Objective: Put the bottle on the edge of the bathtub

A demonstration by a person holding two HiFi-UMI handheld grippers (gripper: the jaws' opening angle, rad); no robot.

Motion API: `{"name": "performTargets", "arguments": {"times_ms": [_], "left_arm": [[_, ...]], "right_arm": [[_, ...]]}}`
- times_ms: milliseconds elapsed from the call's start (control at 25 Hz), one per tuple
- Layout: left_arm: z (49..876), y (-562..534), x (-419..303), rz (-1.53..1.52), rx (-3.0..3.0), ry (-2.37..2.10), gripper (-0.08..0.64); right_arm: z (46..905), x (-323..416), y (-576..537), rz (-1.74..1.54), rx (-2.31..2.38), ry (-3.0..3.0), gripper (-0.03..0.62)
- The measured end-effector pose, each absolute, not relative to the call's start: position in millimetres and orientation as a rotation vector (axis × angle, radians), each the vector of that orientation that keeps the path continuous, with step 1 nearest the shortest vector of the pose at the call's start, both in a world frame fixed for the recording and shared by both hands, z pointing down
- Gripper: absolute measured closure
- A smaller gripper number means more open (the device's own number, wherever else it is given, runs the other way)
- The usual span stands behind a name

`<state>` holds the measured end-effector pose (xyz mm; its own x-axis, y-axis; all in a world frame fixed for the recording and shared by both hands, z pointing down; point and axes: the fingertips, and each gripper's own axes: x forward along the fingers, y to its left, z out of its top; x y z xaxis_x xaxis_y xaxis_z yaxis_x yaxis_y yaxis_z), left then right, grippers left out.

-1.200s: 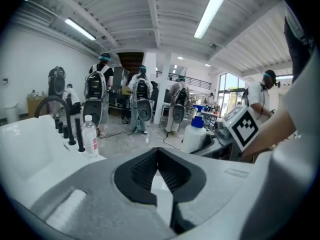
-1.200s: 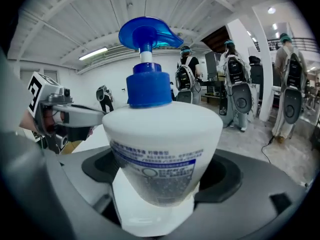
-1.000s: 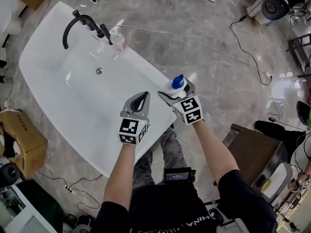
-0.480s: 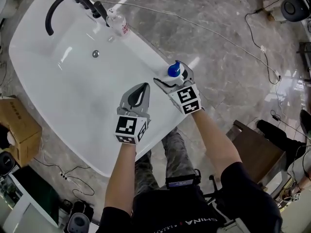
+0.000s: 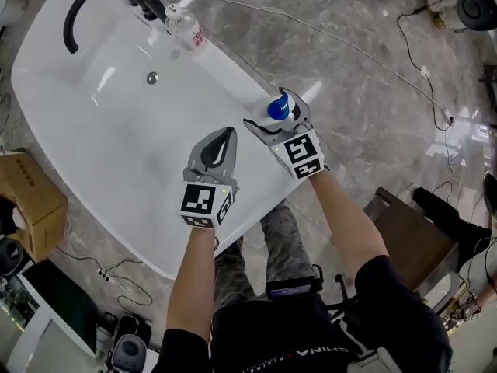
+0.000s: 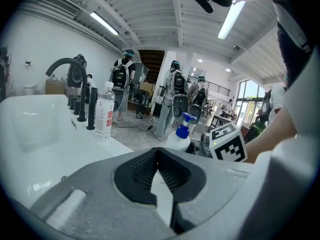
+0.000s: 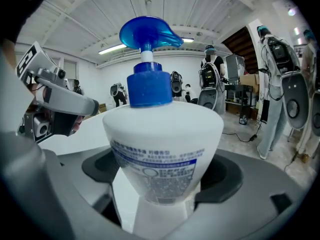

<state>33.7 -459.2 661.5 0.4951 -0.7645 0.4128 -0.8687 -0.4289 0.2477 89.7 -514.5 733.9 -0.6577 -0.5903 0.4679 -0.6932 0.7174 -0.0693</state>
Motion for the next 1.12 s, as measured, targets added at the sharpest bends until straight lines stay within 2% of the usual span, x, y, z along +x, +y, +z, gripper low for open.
{"name": "performTargets", "arguments": {"times_ms": [440, 640, 1120], "left_arm": [[665.6, -456.1, 28.1, 0.352, 2.309, -1.348, 0.551], [664.6, -453.6, 24.7, 0.364, 2.305, -1.346, 0.551], [637.9, -427.2, 24.3, 0.416, 2.356, -1.285, 0.551]], "right_arm": [[742.9, 89.7, -510.7, 0.277, 0.948, -2.489, 0.114], [744.4, 91.1, -507.2, 0.303, 0.945, -2.482, 0.091], [713.4, 129.2, -468.1, 0.397, 1.074, -2.382, 0.075]]}}
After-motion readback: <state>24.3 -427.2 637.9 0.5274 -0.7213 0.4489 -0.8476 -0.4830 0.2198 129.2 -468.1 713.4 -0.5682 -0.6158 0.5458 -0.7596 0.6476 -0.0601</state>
